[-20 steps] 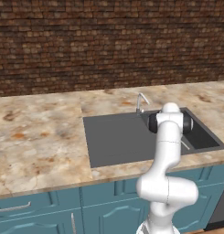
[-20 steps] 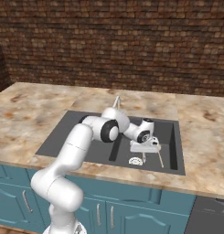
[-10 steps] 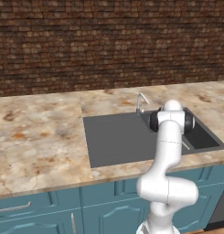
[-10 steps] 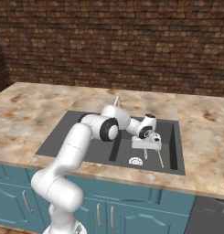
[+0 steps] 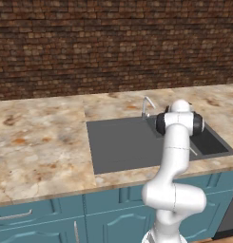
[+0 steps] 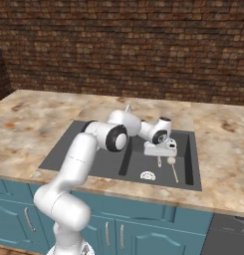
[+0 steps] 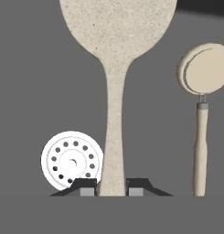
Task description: Pick up the dish brush and dish brush from the sink, and place them back in the cabinet, and close the cabinet door.
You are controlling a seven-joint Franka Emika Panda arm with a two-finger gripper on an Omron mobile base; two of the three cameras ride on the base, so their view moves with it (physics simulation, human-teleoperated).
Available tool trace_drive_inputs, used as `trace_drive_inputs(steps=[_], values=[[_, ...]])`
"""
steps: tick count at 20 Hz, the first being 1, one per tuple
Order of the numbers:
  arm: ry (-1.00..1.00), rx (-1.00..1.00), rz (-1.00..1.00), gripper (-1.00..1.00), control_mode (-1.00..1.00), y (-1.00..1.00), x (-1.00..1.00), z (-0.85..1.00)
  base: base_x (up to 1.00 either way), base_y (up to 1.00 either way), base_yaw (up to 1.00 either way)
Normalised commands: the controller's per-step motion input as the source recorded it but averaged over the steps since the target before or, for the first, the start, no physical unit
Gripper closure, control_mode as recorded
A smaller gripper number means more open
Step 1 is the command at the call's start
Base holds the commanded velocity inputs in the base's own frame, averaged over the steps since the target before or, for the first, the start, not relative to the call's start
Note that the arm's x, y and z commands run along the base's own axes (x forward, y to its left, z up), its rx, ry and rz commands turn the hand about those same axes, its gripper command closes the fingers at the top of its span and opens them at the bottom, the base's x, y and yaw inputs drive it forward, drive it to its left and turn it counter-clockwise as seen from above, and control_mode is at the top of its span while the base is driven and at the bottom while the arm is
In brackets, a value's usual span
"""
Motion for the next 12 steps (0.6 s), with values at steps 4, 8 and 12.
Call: trace_drive_inputs(steps=[4, 8, 12], values=[[0.0, 0.0, -0.03, 1.0, -1.0, 0.0, -0.15, 0.47, 0.0, 0.0, 0.0], [0.0, 0.0, -0.03, 1.0, -1.0, 0.0, -0.13, 0.38, 0.0, 0.0, 0.0], [0.0, 0.0, -0.05, 1.0, -1.0, 0.01, -0.06, 0.35, 0.0, 0.0, 0.0]])
